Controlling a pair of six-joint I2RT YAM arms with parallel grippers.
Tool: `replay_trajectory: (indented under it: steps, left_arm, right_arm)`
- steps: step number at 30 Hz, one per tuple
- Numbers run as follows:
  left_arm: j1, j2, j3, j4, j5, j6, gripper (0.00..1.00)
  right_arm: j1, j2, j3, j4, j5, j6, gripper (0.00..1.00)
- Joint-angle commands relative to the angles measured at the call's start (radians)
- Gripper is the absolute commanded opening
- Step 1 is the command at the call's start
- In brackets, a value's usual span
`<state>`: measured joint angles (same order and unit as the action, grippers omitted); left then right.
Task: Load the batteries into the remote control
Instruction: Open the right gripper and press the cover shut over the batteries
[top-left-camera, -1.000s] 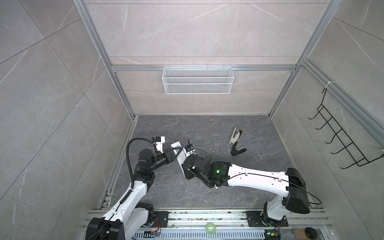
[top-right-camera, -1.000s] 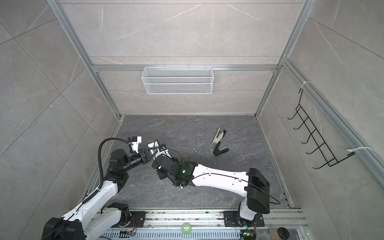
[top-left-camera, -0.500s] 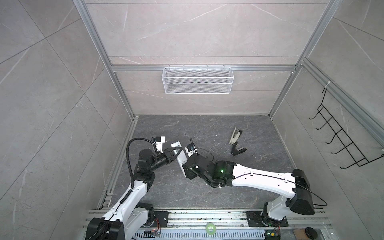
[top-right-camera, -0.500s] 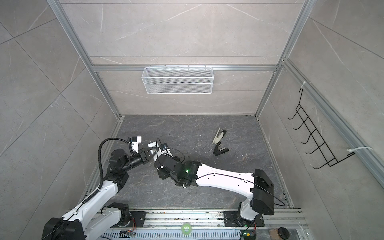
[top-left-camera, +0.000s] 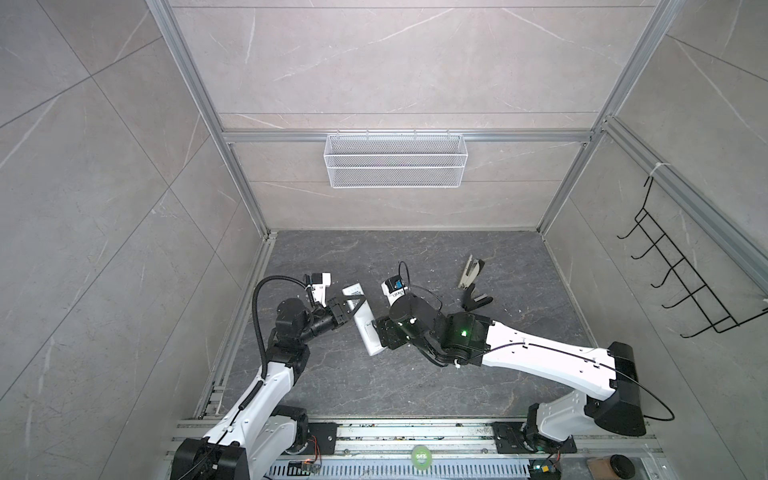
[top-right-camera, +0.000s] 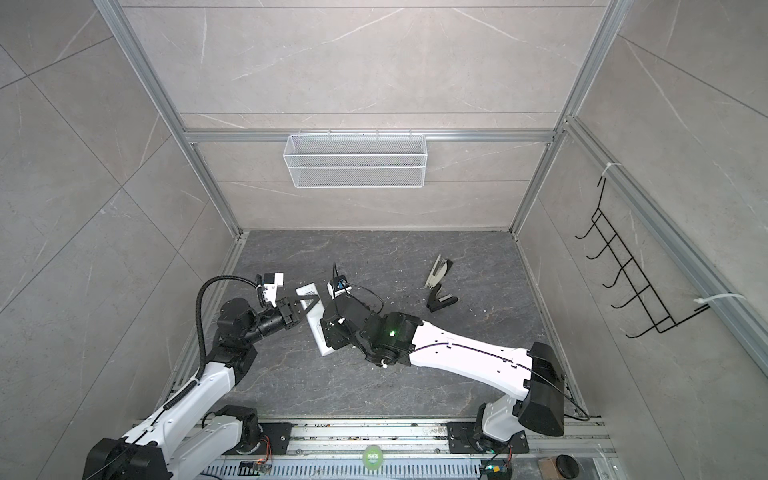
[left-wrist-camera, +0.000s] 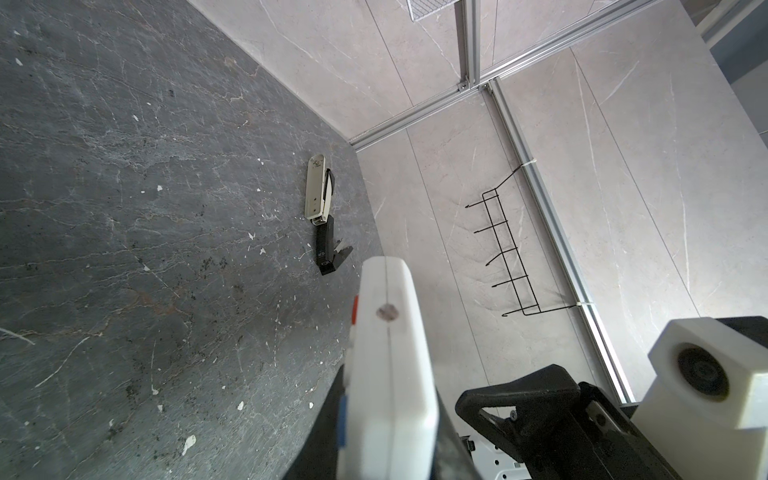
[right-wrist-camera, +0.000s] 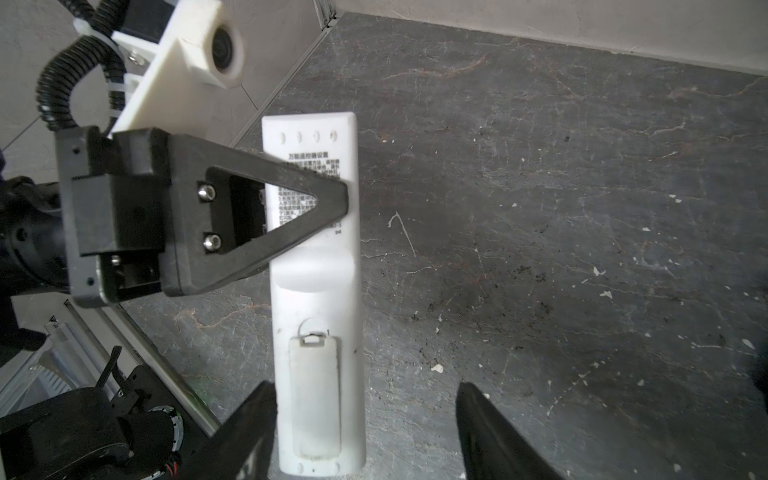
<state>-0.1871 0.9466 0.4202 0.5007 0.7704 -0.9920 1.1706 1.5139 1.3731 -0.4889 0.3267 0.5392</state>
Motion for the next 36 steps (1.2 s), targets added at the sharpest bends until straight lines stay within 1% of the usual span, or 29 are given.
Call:
replay_trajectory:
  steps: [1,11,23,36]
  left_arm:
    - [-0.002,-0.022,0.027,0.052,0.029,0.001,0.00]
    - [-0.003,-0.028,0.024,0.046,0.033,0.003,0.00]
    - [-0.003,-0.031,0.023,0.047,0.032,0.004,0.00]
    - [-0.003,-0.033,0.021,0.047,0.032,0.003,0.00]
  right_arm:
    - [-0.006,0.026,-0.012,0.021,-0.041,0.004,0.70]
    - [-0.012,0.060,-0.019,0.040,-0.064,0.010,0.69]
    - [-0.022,0.075,-0.046,0.053,-0.054,0.030,0.68]
    - [-0.034,0.096,-0.081,0.074,-0.072,0.049,0.68]
